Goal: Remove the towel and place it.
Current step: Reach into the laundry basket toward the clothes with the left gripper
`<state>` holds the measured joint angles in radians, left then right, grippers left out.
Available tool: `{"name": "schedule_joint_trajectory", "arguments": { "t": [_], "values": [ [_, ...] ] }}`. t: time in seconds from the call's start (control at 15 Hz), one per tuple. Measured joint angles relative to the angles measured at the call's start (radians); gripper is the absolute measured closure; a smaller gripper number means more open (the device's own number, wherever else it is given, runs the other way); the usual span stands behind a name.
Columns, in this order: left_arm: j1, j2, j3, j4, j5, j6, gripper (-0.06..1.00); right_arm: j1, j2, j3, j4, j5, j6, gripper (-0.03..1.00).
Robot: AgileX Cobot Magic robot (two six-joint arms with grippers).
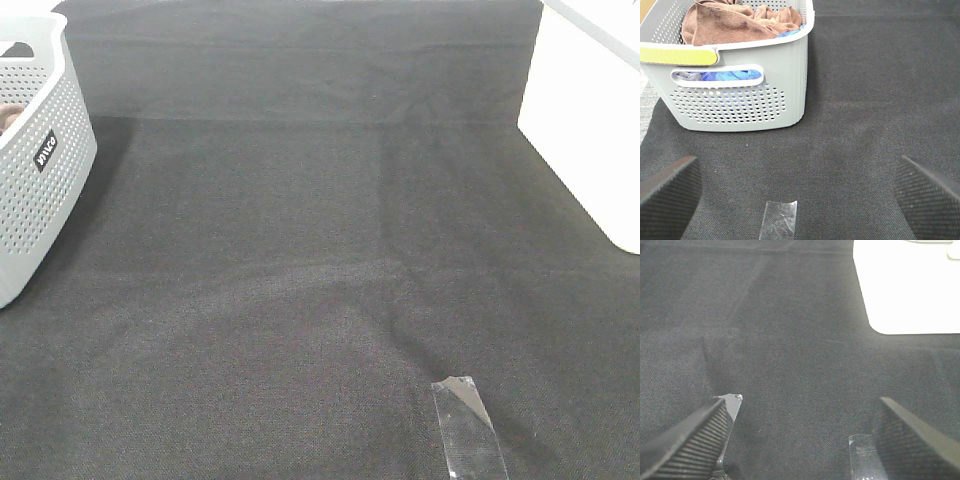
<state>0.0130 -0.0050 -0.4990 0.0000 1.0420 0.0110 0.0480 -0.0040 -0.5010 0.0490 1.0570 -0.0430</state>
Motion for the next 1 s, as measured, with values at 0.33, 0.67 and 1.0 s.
{"name": "schedule_joint_trajectory", "arguments": {
  "t": [0.33, 0.67, 1.0],
  "values": [
    [0.0, 0.0, 0.0, 0.0, 0.0, -0.003, -0.05, 0.0, 0.0, 0.0, 0.0, 0.0, 0.0, 0.21],
    [0.0, 0.0, 0.0, 0.0, 0.0, -0.004, -0.05, 0.0, 0.0, 0.0, 0.0, 0.0, 0.0, 0.21],
    [0.0, 0.0, 0.0, 0.0, 0.0, -0.004, -0.05, 0.0, 0.0, 0.0, 0.0, 0.0, 0.0, 0.21]
  ]
}}
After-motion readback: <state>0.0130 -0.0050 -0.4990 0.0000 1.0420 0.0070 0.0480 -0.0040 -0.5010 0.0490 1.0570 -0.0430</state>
